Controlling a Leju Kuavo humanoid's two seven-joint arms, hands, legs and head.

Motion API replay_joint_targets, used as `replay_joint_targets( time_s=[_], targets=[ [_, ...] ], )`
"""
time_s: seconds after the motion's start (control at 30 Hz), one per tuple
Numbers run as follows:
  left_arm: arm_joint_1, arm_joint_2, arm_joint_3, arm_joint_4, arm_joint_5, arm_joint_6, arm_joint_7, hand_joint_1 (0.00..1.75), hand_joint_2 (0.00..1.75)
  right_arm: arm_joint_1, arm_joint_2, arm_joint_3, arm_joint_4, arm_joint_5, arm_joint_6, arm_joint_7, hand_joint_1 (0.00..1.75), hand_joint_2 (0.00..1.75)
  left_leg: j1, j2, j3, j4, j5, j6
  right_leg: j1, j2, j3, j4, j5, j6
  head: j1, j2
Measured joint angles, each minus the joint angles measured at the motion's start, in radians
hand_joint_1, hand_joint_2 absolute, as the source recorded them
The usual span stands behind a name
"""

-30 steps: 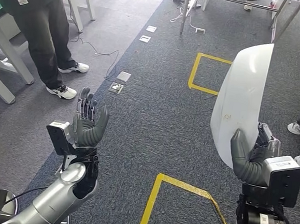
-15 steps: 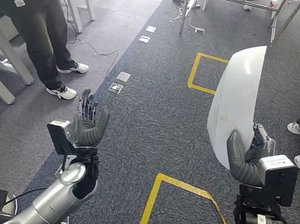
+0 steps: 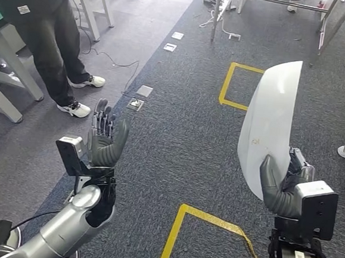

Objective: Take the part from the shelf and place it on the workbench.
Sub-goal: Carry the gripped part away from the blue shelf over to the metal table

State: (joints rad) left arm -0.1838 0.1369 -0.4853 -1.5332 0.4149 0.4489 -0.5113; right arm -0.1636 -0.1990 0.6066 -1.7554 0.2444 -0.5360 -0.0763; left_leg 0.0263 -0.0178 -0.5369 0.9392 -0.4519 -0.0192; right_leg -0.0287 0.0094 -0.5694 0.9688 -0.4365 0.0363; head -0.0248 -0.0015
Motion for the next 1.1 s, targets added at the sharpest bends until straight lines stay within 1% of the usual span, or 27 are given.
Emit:
replay_joint_targets(
  time_s=[0.07, 0.1, 0.13, 0.17, 0.2, 0.23, 0.27, 0.3, 0.33, 0.37, 0.4, 0.43, 0.47, 0.53, 0.57, 0.6, 0.63, 0.7, 0.73, 0.77, 0.8, 0.87, 0.9, 0.93, 1.0, 1.07, 1.1],
  targets=[
    [-0.004, 0.0, -0.001, 0.001, 0.002, -0.005, -0.005, 0.0, 1.75, 0.001, -0.001, 0.0, 0.0, 0.002, -0.006, 0.0, 1.75, 1.75, 0.003, 0.006, -0.011, 0.032, -0.015, -0.007, 0.0, 0.0, 0.009, -0.001, -0.006, -0.015, -0.006, 0.0],
    [-0.007, 0.0, -0.002, 0.001, 0.002, -0.007, -0.007, 0.0, 1.75, 0.001, -0.001, -0.001, -0.001, 0.003, -0.009, 0.0, 1.75, 1.75, 0.004, 0.009, -0.036, 0.08, -0.034, -0.01, 0.0, 0.0, 0.016, -0.002, -0.01, -0.022, -0.009, 0.0],
    [-0.01, 0.0, -0.002, 0.002, 0.003, -0.01, -0.009, 0.0, 1.75, 0.001, -0.001, -0.001, 0.0, 0.003, -0.01, 0.0, 1.75, 1.75, 0.003, 0.012, -0.075, 0.15, -0.056, -0.011, 0.001, -0.001, 0.021, -0.002, -0.015, -0.027, -0.012, 0.0],
    [-0.01, 0.0, -0.002, 0.004, 0.004, -0.011, -0.01, 0.0, 1.75, 0.002, -0.001, -0.001, 0.0, 0.004, -0.012, 0.0, 1.75, 1.75, 0.002, 0.013, -0.126, 0.23, -0.078, -0.01, 0.003, -0.001, 0.025, -0.002, -0.02, -0.031, -0.014, 0.0],
    [-0.009, 0.0, -0.002, 0.006, 0.004, -0.013, -0.011, 0.0, 1.75, 0.004, -0.001, -0.001, 0.0, 0.004, -0.014, 0.0, 1.75, 1.75, 0.001, 0.013, -0.173, 0.296, -0.091, -0.009, 0.006, -0.001, 0.031, -0.002, -0.026, -0.034, -0.017, 0.0],
    [-0.009, 0.0, -0.002, 0.007, 0.005, -0.014, -0.011, 0.0, 1.75, 0.005, -0.001, -0.001, 0.0, 0.004, -0.015, 0.0, 1.75, 1.75, -0.001, 0.012, -0.206, 0.329, -0.084, -0.006, 0.008, -0.001, 0.039, -0.002, -0.033, -0.036, -0.02, 0.0],
    [-0.008, 0.0, -0.002, 0.009, 0.006, -0.015, -0.011, 0.0, 1.75, 0.007, -0.001, 0.0, 0.0, 0.004, -0.015, 0.0, 1.75, 1.75, -0.003, 0.012, -0.217, 0.321, -0.057, 0.0, 0.011, 0.0, 0.048, -0.002, -0.04, -0.037, -0.022, 0.0],
    [-0.009, 0.0, -0.003, 0.01, 0.006, -0.016, -0.012, 0.0, 1.75, 0.008, -0.001, 0.0, 0.0, 0.004, -0.016, -0.001, 1.75, 1.75, -0.006, 0.012, -0.206, 0.269, -0.012, 0.008, 0.012, 0.002, 0.059, -0.002, -0.048, -0.037, -0.025, 0.0],
    [-0.009, 0.0, -0.003, 0.01, 0.007, -0.016, -0.012, 0.0, 1.75, 0.008, -0.001, 0.0, 0.0, 0.004, -0.016, -0.001, 1.75, 1.75, -0.012, 0.013, -0.182, 0.192, 0.038, 0.018, 0.013, 0.002, 0.071, -0.003, -0.057, -0.036, -0.027, 0.0],
    [-0.01, 0.0, -0.003, 0.011, 0.007, -0.016, -0.012, 0.0, 1.75, 0.008, -0.001, 0.0, 0.0, 0.004, -0.017, -0.001, 1.75, 1.75, -0.018, 0.013, -0.153, 0.122, 0.072, 0.027, 0.015, 0.003, 0.079, -0.004, -0.066, -0.033, -0.027, 0.0],
    [-0.01, 0.0, -0.003, 0.012, 0.007, -0.016, -0.013, 0.0, 1.75, 0.008, -0.001, 0.0, 0.0, 0.004, -0.017, -0.002, 1.75, 1.75, -0.025, 0.013, -0.131, 0.066, 0.09, 0.034, 0.016, 0.004, 0.084, -0.006, -0.074, -0.028, -0.027, 0.0],
    [-0.011, 0.0, -0.003, 0.012, 0.008, -0.016, -0.013, 0.0, 1.75, 0.008, -0.001, 0.0, 0.0, 0.004, -0.017, -0.002, 1.75, 1.75, -0.03, 0.013, -0.119, 0.035, 0.091, 0.038, 0.016, 0.004, 0.088, -0.009, -0.078, -0.023, -0.027, 0.0],
    [-0.012, 0.0, -0.003, 0.013, 0.008, -0.016, -0.014, 0.0, 1.75, 0.008, -0.001, 0.0, 0.0, 0.004, -0.017, -0.002, 1.75, 1.75, -0.031, 0.012, -0.113, 0.026, 0.081, 0.04, 0.017, 0.004, 0.093, -0.012, -0.08, -0.017, -0.027, 0.0],
    [-0.012, 0.001, -0.004, 0.013, 0.01, -0.015, -0.015, 0.0, 1.75, 0.007, -0.001, 0.0, 0.0, 0.004, -0.017, -0.002, 1.75, 1.75, -0.029, 0.01, -0.098, 0.011, 0.072, 0.046, 0.016, 0.002, 0.105, -0.014, -0.084, -0.006, -0.026, 0.0],
    [-0.012, 0.001, -0.004, 0.013, 0.011, -0.015, -0.016, 0.0, 1.75, 0.006, -0.001, 0.0, 0.0, 0.004, -0.016, -0.002, 1.75, 1.75, -0.026, 0.009, -0.086, 0.006, 0.067, 0.051, 0.016, 0.001, 0.101, 0.006, -0.091, -0.003, -0.024, 0.0],
    [-0.013, 0.001, -0.004, 0.013, 0.011, -0.015, -0.016, 0.0, 1.75, 0.005, -0.001, 0.0, 0.0, 0.004, -0.017, -0.002, 1.75, 1.75, -0.025, 0.008, -0.074, 0.002, 0.063, 0.055, 0.016, -0.001, 0.082, 0.046, -0.105, 0.0, -0.021, 0.0],
    [-0.012, 0.001, -0.004, 0.013, 0.012, -0.014, -0.016, 0.0, 1.75, 0.005, -0.002, 0.0, 0.0, 0.004, -0.017, -0.002, 1.75, 1.75, -0.024, 0.008, -0.064, 0.0, 0.057, 0.058, 0.016, -0.002, 0.048, 0.108, -0.124, 0.002, -0.017, 0.0],
    [-0.011, 0.0, -0.004, 0.014, 0.012, -0.014, -0.016, 0.0, 1.75, 0.008, -0.002, 0.0, 0.0, 0.004, -0.017, -0.002, 1.75, 1.75, -0.025, 0.008, -0.049, 0.0, 0.043, 0.061, 0.018, -0.002, -0.038, 0.241, -0.17, 0.006, -0.012, 0.0],
    [-0.01, 0.0, -0.004, 0.014, 0.013, -0.014, -0.016, 0.0, 1.75, 0.01, -0.002, 0.0, 0.0, 0.004, -0.017, -0.002, 1.75, 1.75, -0.025, 0.008, -0.04, 0.0, 0.036, 0.061, 0.018, -0.002, -0.071, 0.275, -0.182, 0.007, -0.01, 0.0],
    [-0.009, 0.0, -0.004, 0.014, 0.013, -0.014, -0.016, 0.0, 1.75, 0.011, -0.003, 0.0, 0.001, 0.004, -0.017, -0.002, 1.75, 1.75, -0.026, 0.008, -0.028, 0.001, 0.027, 0.061, 0.018, -0.002, -0.087, 0.273, -0.172, 0.007, -0.009, 0.0],
    [-0.008, 0.0, -0.004, 0.014, 0.013, -0.014, -0.016, 0.0, 1.75, 0.011, -0.003, 0.0, 0.001, 0.004, -0.017, -0.002, 1.75, 1.75, -0.026, 0.007, -0.014, 0.001, 0.017, 0.06, 0.019, -0.002, -0.087, 0.238, -0.143, 0.006, -0.008, 0.0],
    [-0.008, -0.001, -0.004, 0.014, 0.013, -0.014, -0.016, 0.0, 1.75, 0.012, -0.004, 0.0, 0.001, 0.004, -0.017, -0.002, 1.75, 1.75, -0.026, 0.006, 0.017, 0.0, -0.004, 0.057, 0.02, -0.002, -0.049, 0.1, -0.038, -0.002, -0.005, 0.0],
    [-0.009, -0.001, -0.004, 0.015, 0.013, -0.014, -0.016, 0.0, 1.75, 0.012, -0.004, 0.0, 0.001, 0.004, -0.017, -0.002, 1.75, 1.75, -0.026, 0.007, 0.029, -0.001, -0.012, 0.054, 0.024, -0.001, -0.035, 0.045, -0.003, -0.006, -0.004, 0.0],
    [-0.01, -0.001, -0.004, 0.016, 0.013, -0.014, -0.016, 0.0, 1.75, 0.011, -0.004, 0.0, 0.002, 0.003, -0.017, -0.002, 1.75, 1.75, -0.026, 0.007, 0.035, -0.002, -0.019, 0.05, 0.027, -0.002, -0.021, 0.005, 0.02, -0.013, -0.003, 0.0],
    [-0.012, -0.001, -0.005, 0.018, 0.014, -0.014, -0.016, 0.0, 1.75, 0.009, -0.004, 0.0, 0.003, 0.003, -0.017, -0.002, 1.75, 1.75, -0.026, 0.008, 0.039, -0.001, -0.024, 0.042, 0.033, -0.003, -0.016, -0.013, 0.021, -0.025, -0.004, 0.0],
    [-0.013, -0.001, -0.006, 0.02, 0.014, -0.014, -0.017, 0.0, 1.75, 0.008, -0.005, -0.001, 0.003, 0.003, -0.017, -0.002, 1.75, 1.75, -0.026, 0.009, 0.04, 0.011, -0.03, 0.035, 0.028, -0.002, -0.002, -0.022, 0.026, -0.037, -0.006, 0.0],
    [-0.015, -0.001, -0.006, 0.02, 0.014, -0.014, -0.018, 0.0, 1.75, 0.007, -0.005, -0.001, 0.003, 0.003, -0.017, -0.002, 1.75, 1.75, -0.025, 0.009, 0.025, 0.041, -0.035, 0.03, 0.025, -0.002, 0.008, -0.026, 0.024, -0.042, -0.007, 0.0]
  ],
)
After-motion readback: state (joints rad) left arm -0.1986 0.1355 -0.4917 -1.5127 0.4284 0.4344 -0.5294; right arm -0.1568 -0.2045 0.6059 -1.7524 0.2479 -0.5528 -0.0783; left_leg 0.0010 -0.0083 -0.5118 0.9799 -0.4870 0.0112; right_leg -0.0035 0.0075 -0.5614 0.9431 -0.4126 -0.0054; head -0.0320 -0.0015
